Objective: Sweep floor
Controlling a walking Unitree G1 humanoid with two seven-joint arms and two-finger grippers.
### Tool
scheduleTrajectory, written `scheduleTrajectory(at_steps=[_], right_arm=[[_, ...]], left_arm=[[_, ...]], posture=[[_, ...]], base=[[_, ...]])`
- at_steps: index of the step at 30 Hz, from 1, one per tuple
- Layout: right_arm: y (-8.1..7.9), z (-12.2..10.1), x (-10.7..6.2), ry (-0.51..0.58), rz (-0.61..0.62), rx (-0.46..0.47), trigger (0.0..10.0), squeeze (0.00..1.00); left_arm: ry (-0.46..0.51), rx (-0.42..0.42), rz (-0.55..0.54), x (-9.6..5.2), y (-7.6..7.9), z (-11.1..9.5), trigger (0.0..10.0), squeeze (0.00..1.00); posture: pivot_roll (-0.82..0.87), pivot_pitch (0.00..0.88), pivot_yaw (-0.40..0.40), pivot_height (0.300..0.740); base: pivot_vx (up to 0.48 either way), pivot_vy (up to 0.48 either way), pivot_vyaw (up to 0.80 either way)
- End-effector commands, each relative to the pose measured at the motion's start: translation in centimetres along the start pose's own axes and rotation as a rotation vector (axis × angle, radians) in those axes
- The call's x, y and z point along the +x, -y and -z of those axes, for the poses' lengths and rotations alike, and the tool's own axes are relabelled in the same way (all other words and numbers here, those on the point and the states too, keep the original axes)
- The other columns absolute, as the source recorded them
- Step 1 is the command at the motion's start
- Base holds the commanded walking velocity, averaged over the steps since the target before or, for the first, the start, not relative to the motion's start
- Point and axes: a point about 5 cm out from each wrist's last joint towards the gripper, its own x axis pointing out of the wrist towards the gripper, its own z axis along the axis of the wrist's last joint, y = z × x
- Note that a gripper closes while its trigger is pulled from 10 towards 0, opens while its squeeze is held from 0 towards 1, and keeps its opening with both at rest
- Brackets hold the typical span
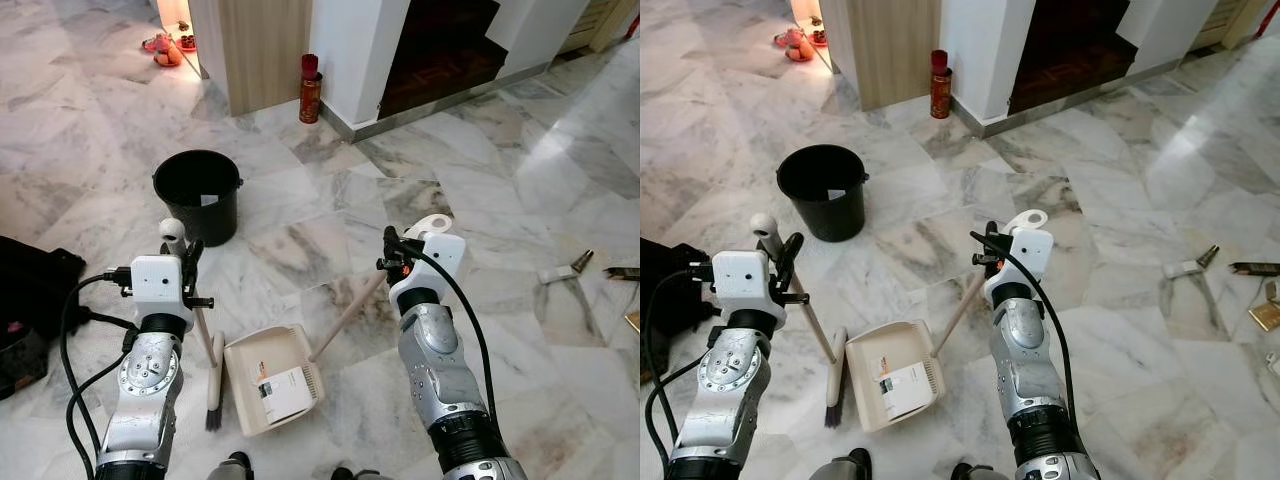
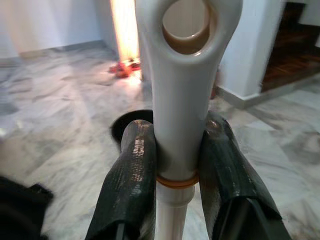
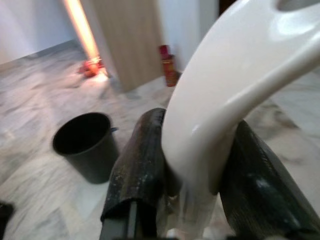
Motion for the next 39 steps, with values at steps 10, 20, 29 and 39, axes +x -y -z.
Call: scheduleTrajectory(at_steps=[10, 20, 29, 39], right_arm=[[-0.58, -0.96, 0.23, 0.048, -0.021, 0.042, 10.0, 0.00], [-0.87, -0.82, 0.21, 0.041, -0.042, 0.034, 10.0, 0.00], [-1.14, -0.66, 0.09, 0.033, -0.058, 0.037, 10.0, 0.00], [-1.27, -0.61, 0.06, 0.029, -0.078, 0.029, 10.0, 0.00]], left_arm=[[0.013, -0.014, 0.001, -0.02, -0.01, -0.13, 10.0, 0.00], [0.018, -0.013, 0.001, 0.13, -0.07, -0.23, 10.0, 0.00], [0.019, -0.014, -0.006, 0.11, -0.08, -0.26, 10.0, 0.00], [0.018, -0.009, -0.024, -0.10, -0.38, -0.21, 10.0, 0.00]], posture=[[0.07, 0.138, -0.097, 0.740], [0.07, 0.143, -0.097, 0.740], [0.07, 0.155, -0.101, 0.740], [0.07, 0.163, -0.109, 0.740]], base=[[0.368, 0.000, 0.08], [0.381, 0.000, 0.00], [0.380, 0.000, 0.56], [0.379, 0.000, 0.00]])
